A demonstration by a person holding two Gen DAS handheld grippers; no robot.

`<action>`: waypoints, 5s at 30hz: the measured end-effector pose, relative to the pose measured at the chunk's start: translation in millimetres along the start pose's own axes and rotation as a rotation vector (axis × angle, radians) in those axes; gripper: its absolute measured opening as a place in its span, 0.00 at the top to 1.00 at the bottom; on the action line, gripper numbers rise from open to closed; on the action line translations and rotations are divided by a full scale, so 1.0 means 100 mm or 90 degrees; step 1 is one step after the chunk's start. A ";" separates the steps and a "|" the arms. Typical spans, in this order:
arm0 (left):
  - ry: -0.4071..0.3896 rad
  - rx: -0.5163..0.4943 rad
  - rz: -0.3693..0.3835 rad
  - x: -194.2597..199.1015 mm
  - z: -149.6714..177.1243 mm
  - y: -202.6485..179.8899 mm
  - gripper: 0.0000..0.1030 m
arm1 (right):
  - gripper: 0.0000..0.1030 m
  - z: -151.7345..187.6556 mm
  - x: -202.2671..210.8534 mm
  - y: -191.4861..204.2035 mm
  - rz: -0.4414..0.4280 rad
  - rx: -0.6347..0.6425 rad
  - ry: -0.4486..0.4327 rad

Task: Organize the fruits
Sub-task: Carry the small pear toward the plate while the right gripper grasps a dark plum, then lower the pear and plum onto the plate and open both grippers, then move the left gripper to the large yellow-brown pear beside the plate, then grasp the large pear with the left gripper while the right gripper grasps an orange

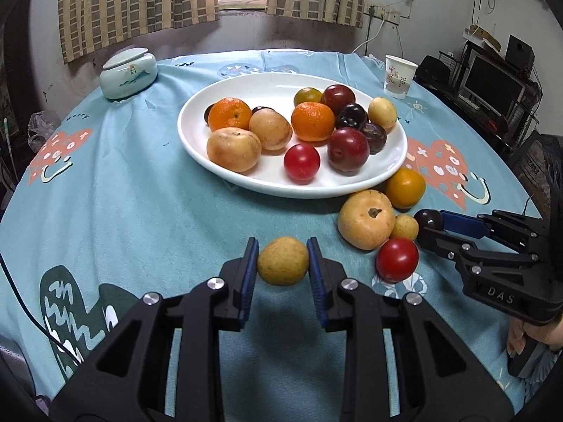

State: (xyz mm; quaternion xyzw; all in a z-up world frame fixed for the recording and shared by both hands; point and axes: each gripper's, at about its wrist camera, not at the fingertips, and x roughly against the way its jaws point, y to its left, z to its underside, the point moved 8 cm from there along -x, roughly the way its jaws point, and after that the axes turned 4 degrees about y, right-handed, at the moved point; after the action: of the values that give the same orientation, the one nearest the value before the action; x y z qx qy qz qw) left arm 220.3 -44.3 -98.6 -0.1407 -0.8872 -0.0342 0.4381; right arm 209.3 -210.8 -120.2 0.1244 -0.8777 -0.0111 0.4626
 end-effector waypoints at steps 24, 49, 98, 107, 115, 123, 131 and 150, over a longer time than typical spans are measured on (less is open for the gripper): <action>-0.140 0.075 -0.068 0.36 -1.24 0.21 0.73 | 0.70 -1.23 0.88 0.08 -0.035 -0.023 -0.224; -0.080 0.110 -0.098 -0.22 -1.16 0.44 0.29 | 0.34 -1.41 0.54 0.04 -0.009 -0.011 -0.232; -0.071 -0.011 -0.082 0.30 -0.03 -0.02 0.05 | 0.01 -0.63 0.99 -0.27 -0.053 -0.130 -0.237; -0.045 -0.078 -0.086 0.00 -0.06 -0.33 0.05 | 0.01 -0.63 0.95 -0.26 -0.053 -0.130 -0.228; -0.007 -0.037 -0.003 -0.11 -0.02 -0.26 0.33 | 0.01 -0.62 0.94 -0.27 -0.052 -0.132 -0.227; 0.035 -0.025 0.059 -0.29 0.00 -0.34 0.41 | 0.01 -0.62 0.93 -0.27 -0.052 -0.130 -0.225; 0.009 -0.020 -0.007 -0.20 -0.01 -0.20 0.55 | 0.01 -0.54 0.73 -0.25 -0.038 -0.111 -0.180; 0.009 0.013 -0.037 -0.13 -0.03 0.03 0.55 | 0.50 -0.34 -0.09 -0.02 -0.008 -0.018 -0.040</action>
State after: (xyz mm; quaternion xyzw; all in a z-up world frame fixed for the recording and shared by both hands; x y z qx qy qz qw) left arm 231.6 -44.6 -107.4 -0.1104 -0.8879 -0.0391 0.4448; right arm 242.0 -207.6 -108.5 0.1231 -0.8908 -0.0301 0.4363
